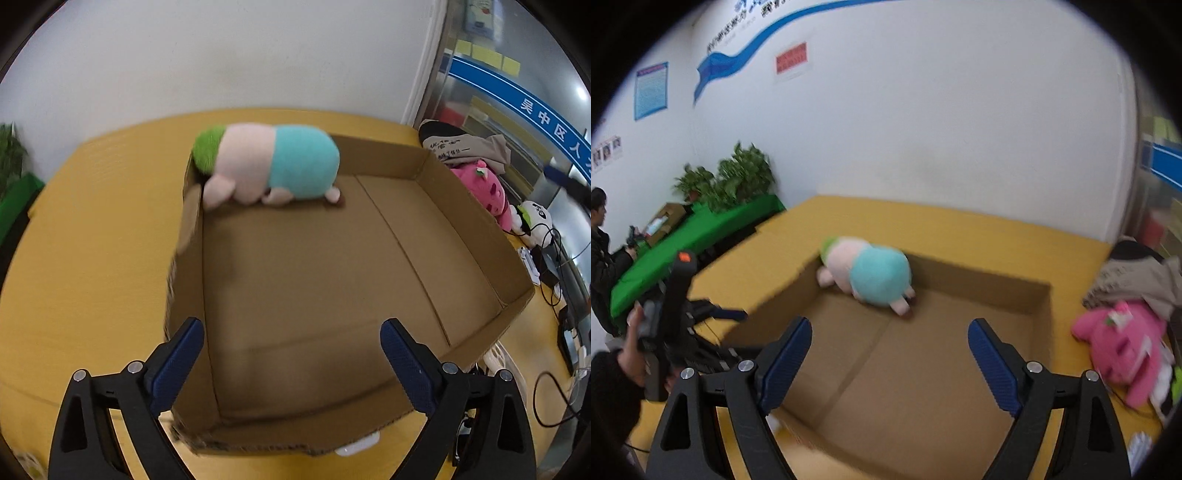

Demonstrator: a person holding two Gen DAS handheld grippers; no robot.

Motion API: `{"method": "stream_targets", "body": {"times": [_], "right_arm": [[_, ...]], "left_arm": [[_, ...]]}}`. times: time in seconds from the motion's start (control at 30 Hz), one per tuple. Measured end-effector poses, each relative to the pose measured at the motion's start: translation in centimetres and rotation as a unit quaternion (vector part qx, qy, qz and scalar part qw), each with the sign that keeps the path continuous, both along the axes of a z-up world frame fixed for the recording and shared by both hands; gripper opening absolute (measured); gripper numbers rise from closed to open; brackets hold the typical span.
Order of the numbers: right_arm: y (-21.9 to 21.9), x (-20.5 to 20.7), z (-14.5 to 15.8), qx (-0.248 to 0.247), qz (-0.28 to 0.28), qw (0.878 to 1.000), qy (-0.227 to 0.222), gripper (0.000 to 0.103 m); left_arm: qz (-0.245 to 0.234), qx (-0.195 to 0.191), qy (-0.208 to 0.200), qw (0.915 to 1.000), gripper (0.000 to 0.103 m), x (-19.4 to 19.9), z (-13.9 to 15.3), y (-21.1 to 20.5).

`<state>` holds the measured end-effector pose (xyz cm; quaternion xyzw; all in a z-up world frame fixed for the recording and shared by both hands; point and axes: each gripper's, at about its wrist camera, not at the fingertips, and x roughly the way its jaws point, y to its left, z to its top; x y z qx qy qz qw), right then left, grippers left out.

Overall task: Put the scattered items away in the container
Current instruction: 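Open both grippers to release the pig plush and withdraw, then move the right gripper to the white phone case and close on it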

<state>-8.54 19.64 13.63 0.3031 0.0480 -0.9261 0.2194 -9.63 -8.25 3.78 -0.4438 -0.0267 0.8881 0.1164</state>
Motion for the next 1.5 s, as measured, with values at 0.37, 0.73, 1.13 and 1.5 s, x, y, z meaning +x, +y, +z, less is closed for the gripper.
{"method": "stream_targets", "body": {"times": [0.37, 0.73, 1.13, 1.5], "right_arm": [[3.1, 1.6, -11.6, 0.026, -0.083, 0.990, -0.111, 0.088], [4.0, 3.7, -10.9, 0.006, -0.106, 0.990, -0.092, 0.088], [1.0, 9.6, -4.9, 0.003, -0.107, 0.994, 0.013, 0.089], [0.8, 10.4, -4.8, 0.010, -0.122, 0.992, 0.013, 0.089]], "left_arm": [[0.022, 0.010, -0.027, 0.9994, 0.097, 2.6, -2.9, 0.2], [0.045, -0.019, 0.019, 0.9986, 0.097, 3.6, -0.7, 0.6], [0.103, -0.037, 0.193, 0.9751, 0.103, 9.4, 6.7, 5.4], [0.067, -0.018, 0.187, 0.9800, 0.103, 11.4, 6.1, 8.5]]}}
